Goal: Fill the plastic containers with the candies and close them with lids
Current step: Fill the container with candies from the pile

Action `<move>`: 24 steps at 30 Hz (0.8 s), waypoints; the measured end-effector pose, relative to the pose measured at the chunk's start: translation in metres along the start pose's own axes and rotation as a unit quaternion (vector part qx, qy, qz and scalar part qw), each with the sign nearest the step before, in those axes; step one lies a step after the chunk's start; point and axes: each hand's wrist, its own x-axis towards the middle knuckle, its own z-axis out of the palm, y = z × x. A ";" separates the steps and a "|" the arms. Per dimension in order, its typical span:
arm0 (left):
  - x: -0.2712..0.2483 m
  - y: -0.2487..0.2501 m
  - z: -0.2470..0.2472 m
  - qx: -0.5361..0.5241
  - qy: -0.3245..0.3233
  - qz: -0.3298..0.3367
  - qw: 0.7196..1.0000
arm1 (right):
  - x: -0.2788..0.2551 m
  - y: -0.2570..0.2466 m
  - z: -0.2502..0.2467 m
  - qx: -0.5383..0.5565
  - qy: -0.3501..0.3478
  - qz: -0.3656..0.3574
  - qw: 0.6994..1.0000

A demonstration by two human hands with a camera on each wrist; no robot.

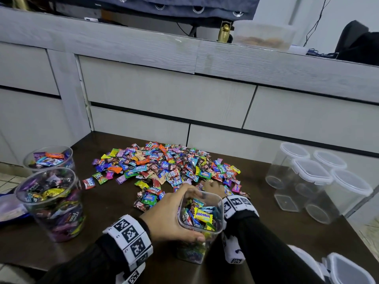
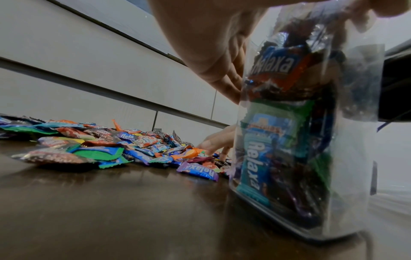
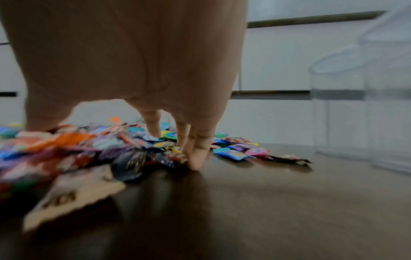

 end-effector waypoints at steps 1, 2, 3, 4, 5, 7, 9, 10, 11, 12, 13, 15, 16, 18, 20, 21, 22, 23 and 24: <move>-0.001 -0.001 0.000 -0.003 0.004 0.002 1.000 | 0.001 -0.003 0.003 0.001 -0.017 -0.019 1.000; -0.001 -0.001 0.000 -0.007 0.008 0.003 1.000 | 0.003 -0.004 0.005 -0.007 -0.030 -0.037 0.999; -0.001 -0.002 0.000 -0.010 0.011 0.003 1.000 | 0.004 -0.005 0.006 -0.026 -0.036 -0.051 0.998; -0.002 -0.003 0.000 -0.011 0.012 0.003 1.000 | 0.002 -0.006 0.004 -0.046 -0.032 -0.063 0.996; -0.001 -0.003 0.000 -0.010 0.012 0.004 1.000 | 0.003 -0.005 0.003 -0.073 -0.031 -0.083 0.993; -0.001 -0.001 0.000 -0.009 0.012 0.004 1.000 | 0.001 -0.007 -0.002 -0.119 -0.050 -0.120 0.984; 0.000 0.001 0.000 -0.013 0.012 0.006 1.000 | -0.001 -0.006 -0.007 -0.145 -0.047 -0.164 0.975; 0.000 0.001 0.000 -0.014 0.012 0.006 1.000 | -0.002 -0.006 -0.009 -0.148 -0.040 -0.169 0.974; 0.000 0.001 0.000 -0.016 0.010 0.004 1.000 | -0.001 -0.001 -0.008 -0.140 -0.036 -0.157 0.977; 0.000 0.001 0.000 -0.016 0.009 0.002 1.000 | -0.001 0.000 -0.009 -0.102 -0.035 -0.142 0.984; -0.001 0.000 0.000 -0.015 0.008 0.001 1.000 | 0.002 0.003 -0.009 -0.088 -0.017 -0.137 0.987; -0.001 0.000 0.000 -0.010 0.011 0.001 1.000 | 0.003 0.009 -0.006 -0.077 -0.001 -0.122 0.990; -0.002 0.001 0.001 -0.008 0.013 0.001 1.000 | 0.000 0.010 -0.007 -0.083 0.001 -0.122 0.989; -0.002 0.002 0.001 -0.008 0.014 0.000 1.000 | -0.003 0.012 -0.009 -0.089 0.001 -0.115 0.989; -0.003 0.002 0.001 -0.008 0.013 -0.003 1.000 | -0.007 0.017 -0.010 -0.099 0.001 -0.120 0.988; -0.002 0.002 0.002 -0.007 0.013 -0.004 1.000 | -0.008 0.021 -0.011 -0.090 0.013 -0.126 0.988; -0.003 0.002 0.002 -0.005 0.011 -0.006 1.000 | -0.013 0.026 -0.013 -0.072 0.021 -0.125 0.989; -0.002 0.003 0.002 -0.004 0.009 -0.009 1.000 | -0.016 0.031 -0.014 -0.055 0.034 -0.125 0.990; -0.003 0.003 0.002 -0.003 0.008 -0.013 1.000 | -0.021 0.037 -0.017 -0.035 0.049 -0.120 0.991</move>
